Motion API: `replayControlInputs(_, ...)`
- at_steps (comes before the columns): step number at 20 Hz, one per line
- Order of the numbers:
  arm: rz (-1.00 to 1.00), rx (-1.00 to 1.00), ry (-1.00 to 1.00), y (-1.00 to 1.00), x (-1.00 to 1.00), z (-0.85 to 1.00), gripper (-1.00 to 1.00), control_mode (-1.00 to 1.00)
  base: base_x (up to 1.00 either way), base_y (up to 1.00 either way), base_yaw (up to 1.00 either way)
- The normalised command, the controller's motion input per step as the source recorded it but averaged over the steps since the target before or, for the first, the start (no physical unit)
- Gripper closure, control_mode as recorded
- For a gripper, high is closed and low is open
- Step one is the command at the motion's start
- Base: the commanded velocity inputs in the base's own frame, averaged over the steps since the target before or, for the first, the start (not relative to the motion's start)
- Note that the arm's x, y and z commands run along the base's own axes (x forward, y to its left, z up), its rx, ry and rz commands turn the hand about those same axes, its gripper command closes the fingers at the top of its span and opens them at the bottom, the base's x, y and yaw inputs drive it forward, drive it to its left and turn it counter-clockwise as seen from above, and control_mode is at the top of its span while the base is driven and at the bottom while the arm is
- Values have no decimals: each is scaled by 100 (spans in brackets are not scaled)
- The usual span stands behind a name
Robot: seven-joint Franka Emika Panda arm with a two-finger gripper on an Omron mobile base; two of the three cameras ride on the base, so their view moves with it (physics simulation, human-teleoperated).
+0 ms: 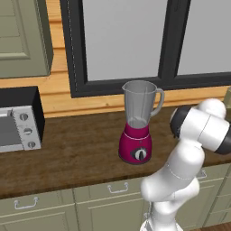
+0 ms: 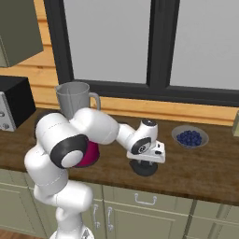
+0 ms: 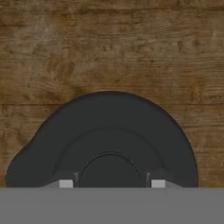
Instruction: Close the lid blender by securely placing the lid on top.
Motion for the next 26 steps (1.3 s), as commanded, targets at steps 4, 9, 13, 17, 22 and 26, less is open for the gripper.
replayControlInputs(4,0,0,0,14,-19,19,100,-100,0,0,0)
replayControlInputs(9,0,0,-1,5,-27,78,100,-100,0,0,0)
replayControlInputs(13,0,0,-2,11,-27,99,100,-100,0,0,0)
replayControlInputs(17,0,0,-2,14,-28,100,100,-100,0,0,0)
replayControlInputs(22,-3,0,-3,10,-24,100,100,-100,0,0,0)
replayControlInputs(26,-4,0,-4,6,-17,100,100,-100,0,0,0)
